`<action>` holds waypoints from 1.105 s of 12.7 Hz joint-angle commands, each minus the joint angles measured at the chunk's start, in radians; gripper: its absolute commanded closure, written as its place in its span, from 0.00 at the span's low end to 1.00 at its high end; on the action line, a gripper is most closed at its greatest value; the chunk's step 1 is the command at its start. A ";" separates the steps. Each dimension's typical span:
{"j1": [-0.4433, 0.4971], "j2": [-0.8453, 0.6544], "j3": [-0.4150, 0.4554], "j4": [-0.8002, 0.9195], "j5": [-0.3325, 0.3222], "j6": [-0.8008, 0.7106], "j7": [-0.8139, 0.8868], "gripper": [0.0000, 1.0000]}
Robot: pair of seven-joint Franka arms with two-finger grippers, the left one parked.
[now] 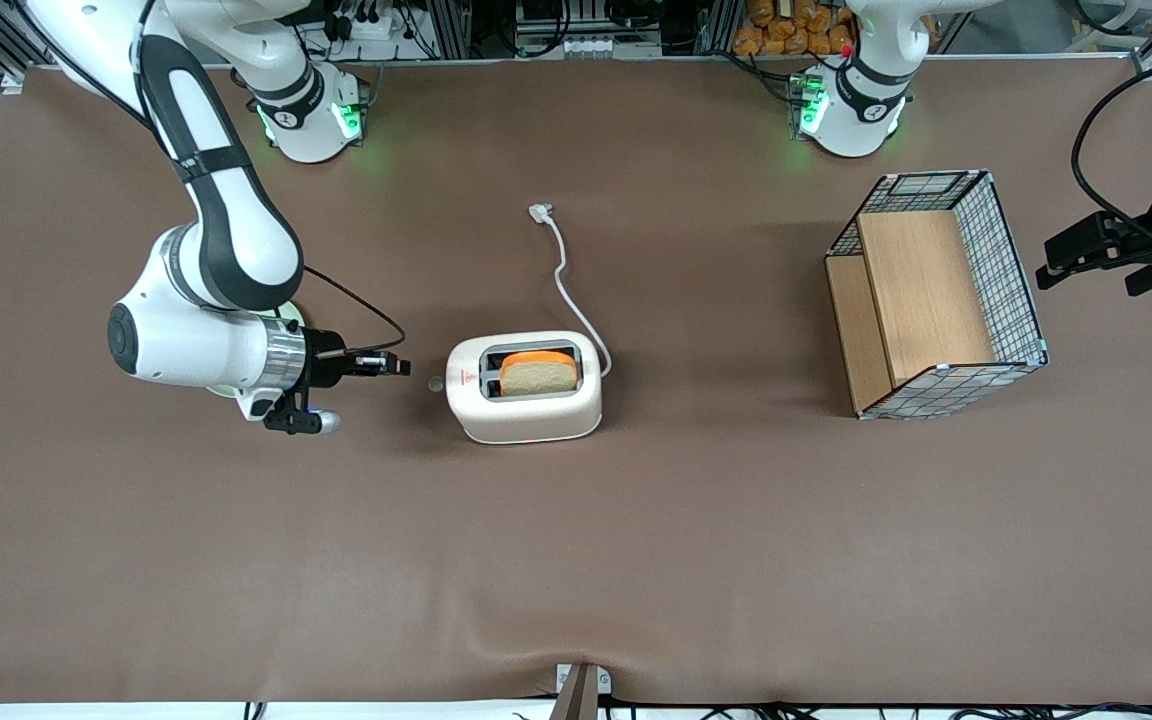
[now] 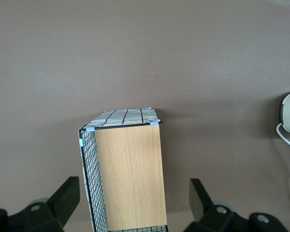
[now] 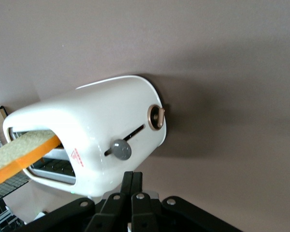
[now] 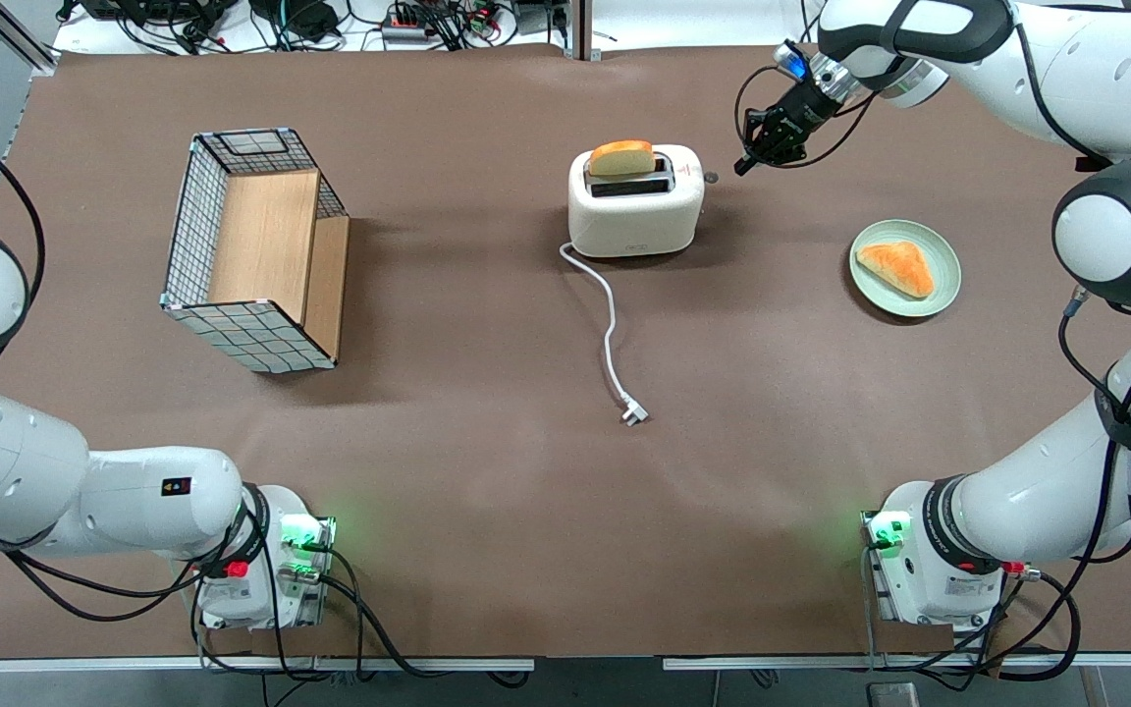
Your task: Press toaster button with right arm
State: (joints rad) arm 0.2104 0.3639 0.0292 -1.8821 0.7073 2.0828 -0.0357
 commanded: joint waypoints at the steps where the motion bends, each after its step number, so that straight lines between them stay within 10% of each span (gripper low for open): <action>1: 0.027 0.007 -0.005 -0.011 0.046 0.054 -0.041 1.00; 14: 0.076 0.053 -0.005 -0.011 0.086 0.131 -0.044 1.00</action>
State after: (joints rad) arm 0.2717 0.4092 0.0299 -1.8822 0.7593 2.1792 -0.0451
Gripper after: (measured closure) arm 0.991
